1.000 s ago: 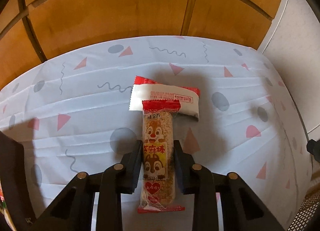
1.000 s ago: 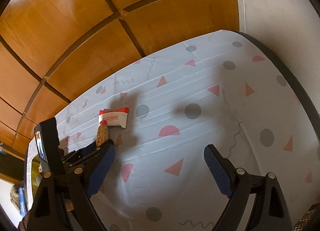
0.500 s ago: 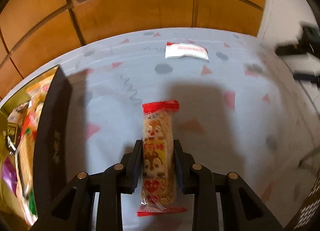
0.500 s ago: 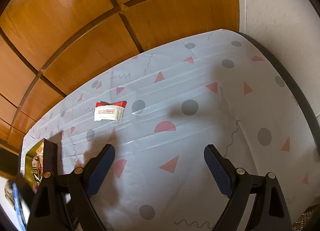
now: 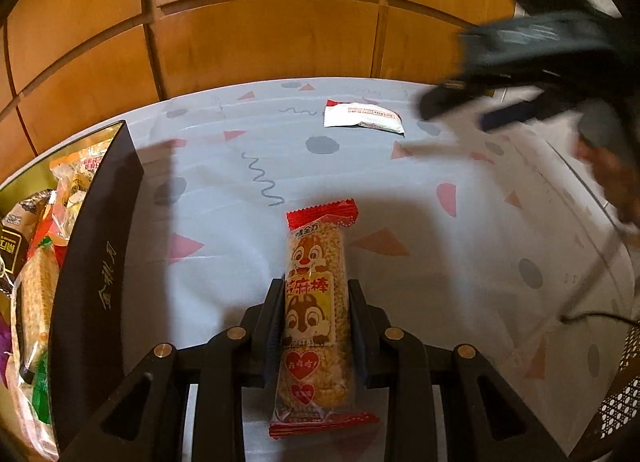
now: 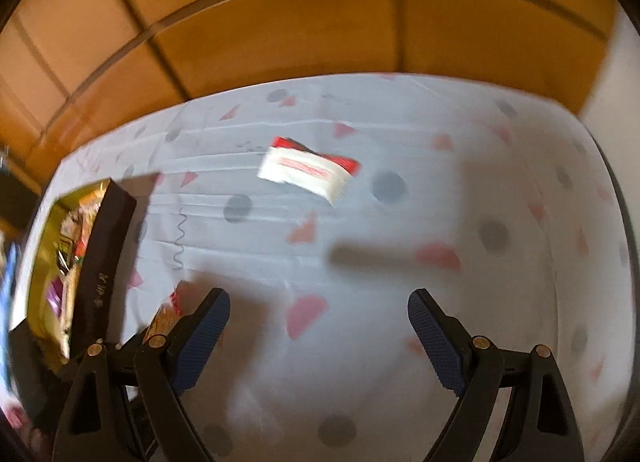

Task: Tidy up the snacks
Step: 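Hold the granola bar while the right gripper grasps the white Rose Kiss packet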

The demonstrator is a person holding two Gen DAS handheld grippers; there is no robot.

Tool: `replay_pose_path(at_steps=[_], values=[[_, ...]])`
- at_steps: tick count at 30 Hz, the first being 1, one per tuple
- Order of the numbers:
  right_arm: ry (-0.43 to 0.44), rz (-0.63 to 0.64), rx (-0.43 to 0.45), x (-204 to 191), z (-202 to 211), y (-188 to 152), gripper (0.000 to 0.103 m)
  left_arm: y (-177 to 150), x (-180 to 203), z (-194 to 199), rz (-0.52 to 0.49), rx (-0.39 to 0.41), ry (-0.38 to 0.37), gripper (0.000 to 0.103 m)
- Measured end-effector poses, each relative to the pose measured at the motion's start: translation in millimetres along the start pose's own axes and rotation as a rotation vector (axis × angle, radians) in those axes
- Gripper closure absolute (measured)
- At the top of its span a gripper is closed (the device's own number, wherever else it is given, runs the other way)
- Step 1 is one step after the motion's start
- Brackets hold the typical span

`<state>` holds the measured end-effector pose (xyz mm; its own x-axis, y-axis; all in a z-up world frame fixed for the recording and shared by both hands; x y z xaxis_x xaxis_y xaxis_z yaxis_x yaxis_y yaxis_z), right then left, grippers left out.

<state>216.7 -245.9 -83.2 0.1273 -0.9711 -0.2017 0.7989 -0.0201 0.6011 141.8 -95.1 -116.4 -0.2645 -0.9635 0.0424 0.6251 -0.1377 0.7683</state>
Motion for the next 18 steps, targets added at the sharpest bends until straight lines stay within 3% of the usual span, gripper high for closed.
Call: replay_pose_path(at_steps=[6,15,18], values=[[-0.023,0.136,-0.015,-24,-59,47,0.012,-2,3,1,-0.012,0.012,0.007,0.073],[-0.023,0.143,-0.065,-40,-126,83,0.012,-4,0,2,0.002,0.021,-0.007,0.073],[-0.025,0.162,-0.106,-40,-136,77,0.024,-4,-1,2,0.006,0.022,-0.011,0.073]])
Point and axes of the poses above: each gripper's, at about its wrist camera, not at the fingertips, and z roughly against the way its jaws point, x to its right, y to its top, the point moved 2 cm from there along -z, roughly the way its jaws point, and after that the axes turned 11 degrees about x, right-handed, at the moved point
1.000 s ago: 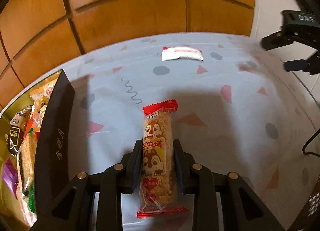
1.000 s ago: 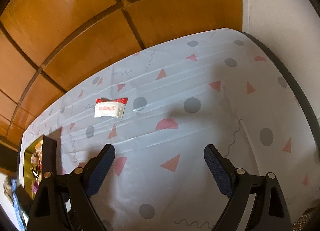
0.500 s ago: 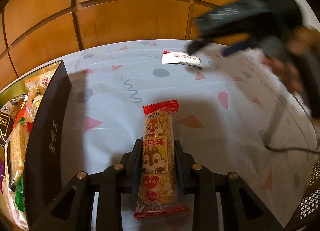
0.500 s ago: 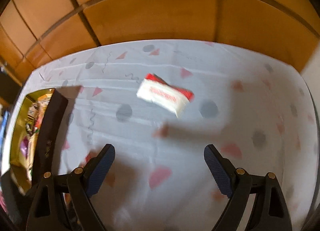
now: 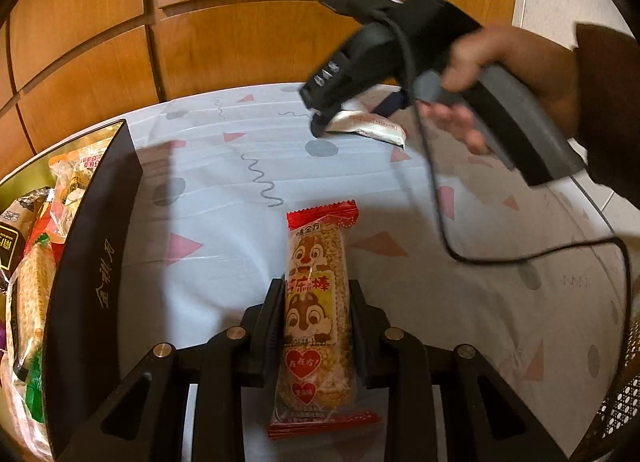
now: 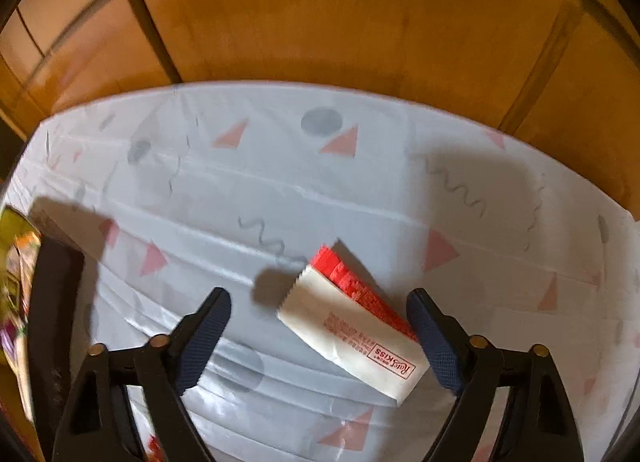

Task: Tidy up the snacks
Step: 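Hold the granola bar while the right gripper grasps the white Rose Kiss packet, then carry the granola bar into the gold tin and release it with the left gripper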

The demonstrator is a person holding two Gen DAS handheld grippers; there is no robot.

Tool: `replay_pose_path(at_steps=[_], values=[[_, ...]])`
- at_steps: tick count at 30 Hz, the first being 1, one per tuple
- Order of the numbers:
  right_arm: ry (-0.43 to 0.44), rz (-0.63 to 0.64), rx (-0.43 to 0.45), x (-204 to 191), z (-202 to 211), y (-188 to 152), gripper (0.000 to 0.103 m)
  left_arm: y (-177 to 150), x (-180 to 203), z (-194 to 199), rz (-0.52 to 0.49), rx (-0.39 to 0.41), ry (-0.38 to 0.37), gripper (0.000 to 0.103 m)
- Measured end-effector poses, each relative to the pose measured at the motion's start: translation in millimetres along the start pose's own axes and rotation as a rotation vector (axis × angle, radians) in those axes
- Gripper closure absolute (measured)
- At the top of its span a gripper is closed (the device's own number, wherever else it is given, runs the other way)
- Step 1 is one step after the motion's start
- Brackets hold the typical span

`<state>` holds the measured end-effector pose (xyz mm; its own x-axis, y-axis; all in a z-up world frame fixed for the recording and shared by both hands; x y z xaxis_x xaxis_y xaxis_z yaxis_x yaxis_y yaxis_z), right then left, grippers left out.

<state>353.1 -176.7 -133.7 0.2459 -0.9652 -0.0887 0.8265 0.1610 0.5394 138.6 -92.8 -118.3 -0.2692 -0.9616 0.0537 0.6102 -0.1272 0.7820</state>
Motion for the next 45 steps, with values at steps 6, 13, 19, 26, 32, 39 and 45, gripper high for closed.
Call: replay_pose_path(at_steps=[6,13,19,26,32,39,45], values=[[0.062,-0.004,-0.076,0,20,-36,0.032,-1,-1,1,0.004,0.003,-0.003,0.073],[0.113,-0.107,-0.134,13,61,-95,0.03,0,-1,1,-0.001,0.002,0.0,0.073],[0.032,-0.141,-0.059,25,71,-95,0.03,0,1,2,-0.009,0.003,0.008,0.073],[-0.022,-0.128,-0.006,13,35,-44,0.037,-1,3,2,-0.015,0.002,0.014,0.073],[-0.055,0.013,-0.033,-7,28,-48,0.069,-1,1,2,-0.011,0.003,0.01,0.073],[-0.003,0.078,-0.148,-7,73,-112,0.068,0,-1,1,-0.017,0.001,0.014,0.073],[0.034,0.057,-0.11,-6,88,-140,0.062,1,2,1,-0.021,-0.004,0.019,0.073]])
Point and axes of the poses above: each gripper's, at about its wrist camera, not at the fingertips, and z roughly against the way its jaws point, x to its right, y to its top, the point moved 2 cm from there along -z, roughly the way its jaws point, and after that the axes turned 11 degrees about x, right-handed, at the moved point
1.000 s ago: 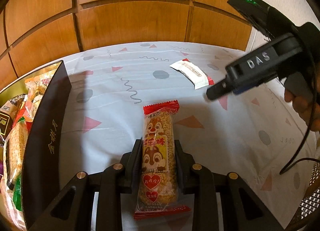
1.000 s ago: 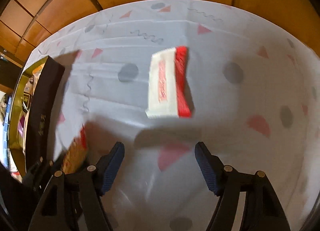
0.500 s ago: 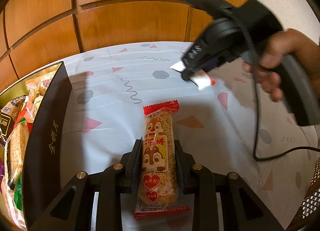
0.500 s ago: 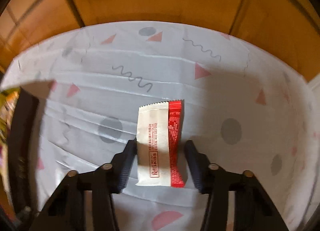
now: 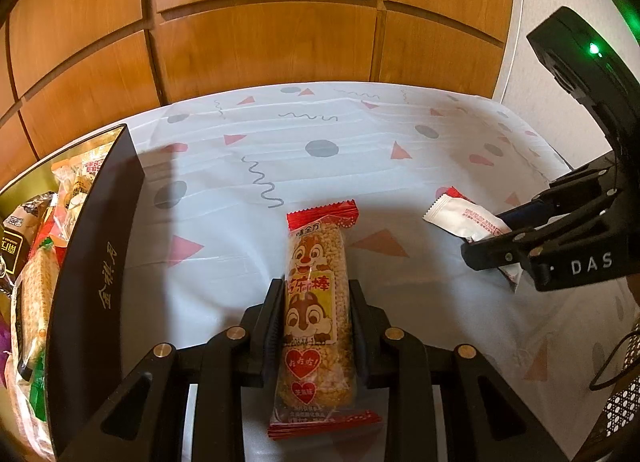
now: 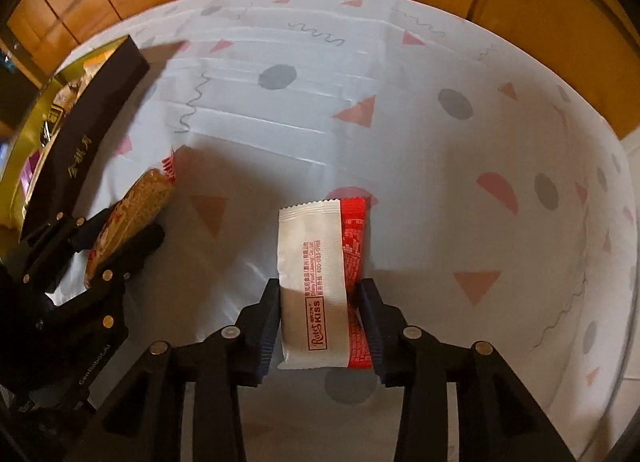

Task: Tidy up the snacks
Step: 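Carry the granola bar into the gold tin and release it with the left gripper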

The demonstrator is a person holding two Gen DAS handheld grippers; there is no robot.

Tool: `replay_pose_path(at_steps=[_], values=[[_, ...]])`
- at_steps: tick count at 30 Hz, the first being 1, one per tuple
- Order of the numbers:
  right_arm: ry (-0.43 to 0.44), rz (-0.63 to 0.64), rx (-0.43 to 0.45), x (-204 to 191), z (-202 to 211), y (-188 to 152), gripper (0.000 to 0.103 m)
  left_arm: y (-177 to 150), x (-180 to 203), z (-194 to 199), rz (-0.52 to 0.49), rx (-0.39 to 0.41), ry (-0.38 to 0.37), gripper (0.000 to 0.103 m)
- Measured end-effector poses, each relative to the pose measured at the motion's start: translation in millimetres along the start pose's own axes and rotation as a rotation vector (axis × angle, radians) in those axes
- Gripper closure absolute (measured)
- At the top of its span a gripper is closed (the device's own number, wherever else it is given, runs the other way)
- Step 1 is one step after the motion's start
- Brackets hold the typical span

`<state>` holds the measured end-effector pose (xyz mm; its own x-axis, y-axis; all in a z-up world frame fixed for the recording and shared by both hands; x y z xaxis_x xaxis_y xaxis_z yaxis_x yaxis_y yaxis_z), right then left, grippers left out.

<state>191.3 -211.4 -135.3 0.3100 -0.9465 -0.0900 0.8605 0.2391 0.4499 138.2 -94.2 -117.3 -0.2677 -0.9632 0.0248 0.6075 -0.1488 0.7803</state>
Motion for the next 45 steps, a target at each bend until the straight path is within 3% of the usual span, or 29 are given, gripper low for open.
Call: replay_pose_path(at_steps=[8,11,14,22,31,45], values=[[-0.043,0.089,0.038,-7,11,-14,0.063,3,-2,2,0.001,-0.028,-0.011,0.074],[-0.097,0.204,0.077,-21,11,-17,0.067,7,-5,16,0.011,-0.029,-0.032,0.074],[-0.084,0.209,0.08,-23,8,-17,0.065,19,-13,40,0.038,-0.005,-0.046,0.074],[-0.054,0.175,0.07,-22,6,-13,0.064,52,-49,91,0.094,0.057,0.033,0.074],[-0.078,0.201,0.088,-20,2,-14,0.065,47,-89,122,0.113,0.084,0.15,0.074],[-0.098,0.258,0.115,-27,6,-20,0.066,41,-134,149,0.175,0.113,0.172,0.075]])
Point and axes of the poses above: each gripper's, at about its wrist camera, not at the fingertips, and z roughly against the way its jaws point, x to its right, y to its top, the point moved 2 cm from there along -z, roughly the way its jaws point, and after that the axes turned 11 degrees about x, right-handed, at the moved point
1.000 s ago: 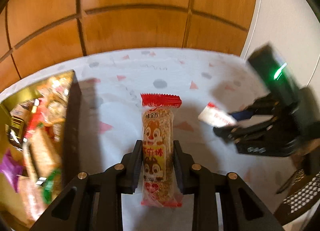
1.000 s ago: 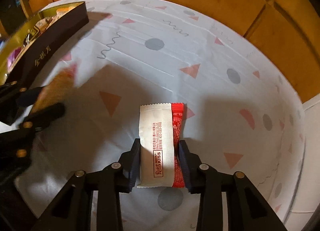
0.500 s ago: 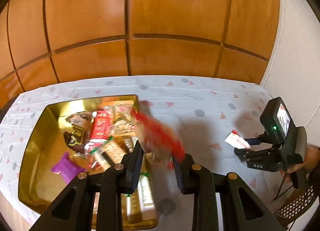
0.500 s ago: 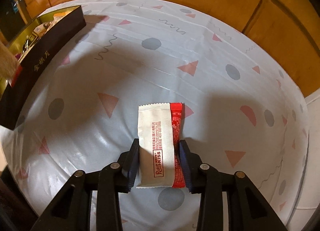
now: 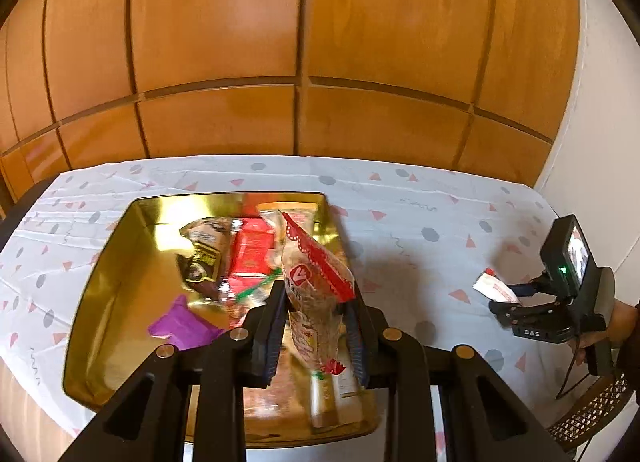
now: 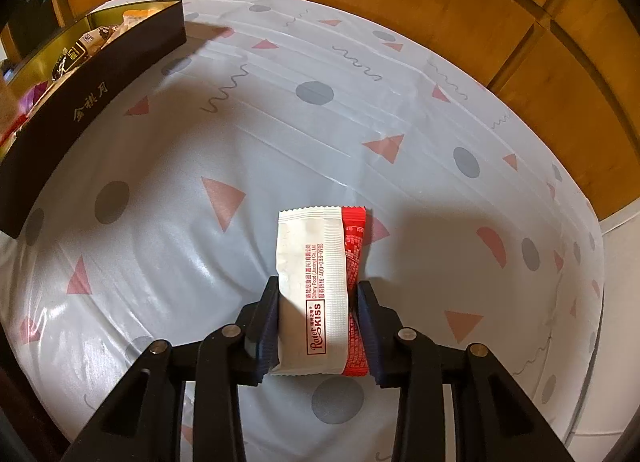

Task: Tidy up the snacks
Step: 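Carry the granola bar into the gold tin and release it with the left gripper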

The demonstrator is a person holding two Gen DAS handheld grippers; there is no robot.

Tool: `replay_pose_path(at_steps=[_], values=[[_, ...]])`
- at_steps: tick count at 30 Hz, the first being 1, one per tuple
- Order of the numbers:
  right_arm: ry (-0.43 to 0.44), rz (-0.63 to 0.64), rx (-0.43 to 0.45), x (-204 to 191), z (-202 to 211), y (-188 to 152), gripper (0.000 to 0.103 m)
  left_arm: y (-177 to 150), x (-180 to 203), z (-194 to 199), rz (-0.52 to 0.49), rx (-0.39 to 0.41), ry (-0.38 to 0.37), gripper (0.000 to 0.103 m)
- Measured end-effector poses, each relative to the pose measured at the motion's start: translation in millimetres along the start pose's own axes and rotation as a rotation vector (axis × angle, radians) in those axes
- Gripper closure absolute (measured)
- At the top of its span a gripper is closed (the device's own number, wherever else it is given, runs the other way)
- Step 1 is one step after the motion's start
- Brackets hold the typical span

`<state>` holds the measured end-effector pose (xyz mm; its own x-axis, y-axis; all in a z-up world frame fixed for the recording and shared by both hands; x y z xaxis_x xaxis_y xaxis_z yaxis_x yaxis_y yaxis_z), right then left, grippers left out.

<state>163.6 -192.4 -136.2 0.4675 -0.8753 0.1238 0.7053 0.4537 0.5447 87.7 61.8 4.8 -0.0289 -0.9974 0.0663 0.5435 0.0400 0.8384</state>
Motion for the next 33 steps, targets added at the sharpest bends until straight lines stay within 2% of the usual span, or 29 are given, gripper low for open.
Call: replay_pose_path(at_steps=[3,10,13,17,19,21,23,25,28,33], values=[[0.002,0.001,0.001,0,2,0,0.066,0,-21,6,0.029,0.0,0.022,0.075],[-0.002,0.011,0.001,0,1,1,0.066,-9,-92,22,0.108,-0.024,0.126,0.075],[-0.003,0.017,0.001,0,1,1,0.066,-15,-109,22,0.131,-0.043,0.129,0.075],[-0.009,0.025,0.001,-2,2,1,0.066,-18,-105,17,0.069,-0.058,0.103,0.075],[-0.011,0.025,0.001,-3,3,1,0.066,-21,-94,8,0.005,-0.084,0.085,0.075],[-0.011,0.025,0.002,-3,3,1,0.066,-25,-81,-5,-0.097,-0.128,0.063,0.075],[-0.012,0.025,0.001,-3,3,1,0.066,-30,-71,-18,-0.198,-0.177,0.073,0.075],[-0.013,0.027,0.002,-3,4,1,0.066,-32,-63,-26,-0.272,-0.202,0.037,0.074],[-0.014,0.028,0.001,-3,4,1,0.066,-35,-59,-42,-0.292,-0.259,-0.029,0.067],[-0.015,0.027,0.001,-4,5,1,0.066,-47,-62,-70,-0.227,-0.332,-0.02,0.066]])
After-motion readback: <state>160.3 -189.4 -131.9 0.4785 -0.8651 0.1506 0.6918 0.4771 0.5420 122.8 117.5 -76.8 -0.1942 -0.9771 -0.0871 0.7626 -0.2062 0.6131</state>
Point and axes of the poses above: each gripper's, at about its wrist camera, not at the fingertips, and z roughly against the way its jaws point, x to its right, y to its top, the point moved 2 cm from there along -z, roughly the way its jaws point, and after that the axes turned 11 degrees about x, right-handed, at the moved point
